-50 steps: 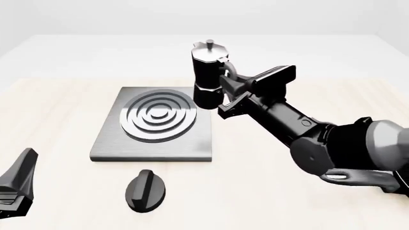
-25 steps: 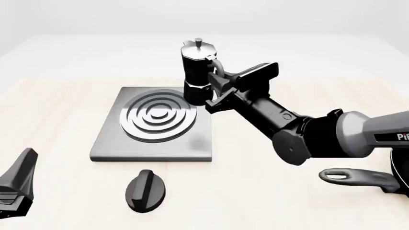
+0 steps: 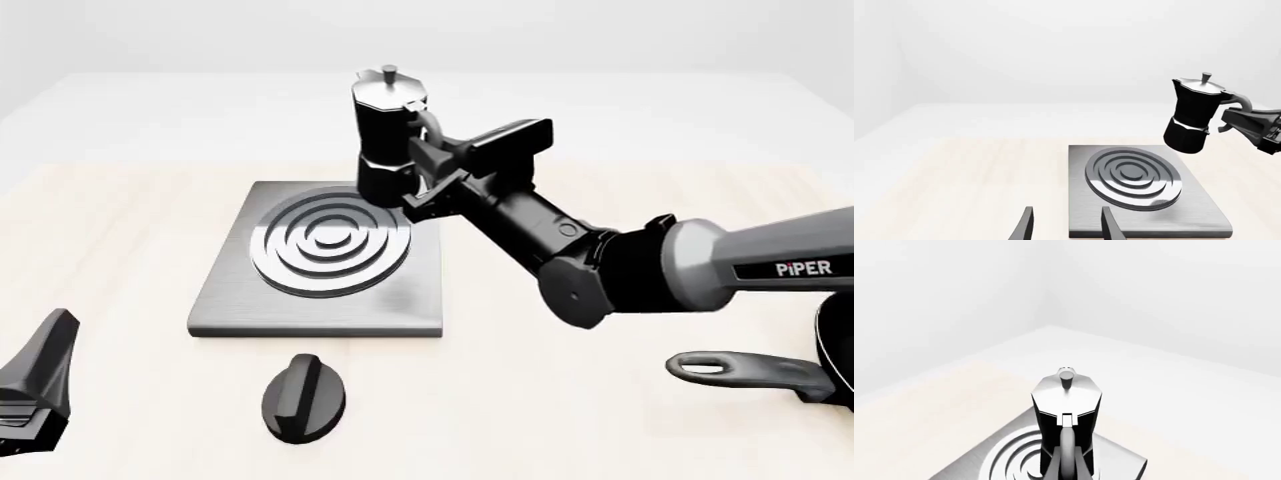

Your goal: Put the moka pot on the stove.

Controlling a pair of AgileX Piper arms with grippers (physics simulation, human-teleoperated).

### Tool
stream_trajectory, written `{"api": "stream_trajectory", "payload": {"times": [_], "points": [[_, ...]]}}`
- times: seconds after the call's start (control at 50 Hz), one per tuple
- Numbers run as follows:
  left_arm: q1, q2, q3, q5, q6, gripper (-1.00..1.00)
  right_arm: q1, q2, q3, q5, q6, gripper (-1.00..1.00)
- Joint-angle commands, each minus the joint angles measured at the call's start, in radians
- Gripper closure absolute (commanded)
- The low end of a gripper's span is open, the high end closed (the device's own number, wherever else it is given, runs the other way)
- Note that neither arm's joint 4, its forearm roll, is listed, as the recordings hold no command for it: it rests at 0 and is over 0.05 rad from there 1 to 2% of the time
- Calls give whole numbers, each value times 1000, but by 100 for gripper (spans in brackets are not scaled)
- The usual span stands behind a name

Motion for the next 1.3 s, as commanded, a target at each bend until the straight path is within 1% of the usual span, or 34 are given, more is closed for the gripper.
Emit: {"api": "stream_trajectory", "payload": {"times": [0.02,0.42,0.48,0.8,1.3], "points": [[0,0,0,0,0,-100,7,34,-55,-6,13,100],[0,0,0,0,0,-100,28,110,-139,-8,12,100],[0,0,0,0,0,-100,43,113,-142,-11,11,100],[0,0,0,0,0,-100,70,168,-185,-11,18,100],[0,0,0,0,0,-100,86,245,-230,-11,29,100]]}}
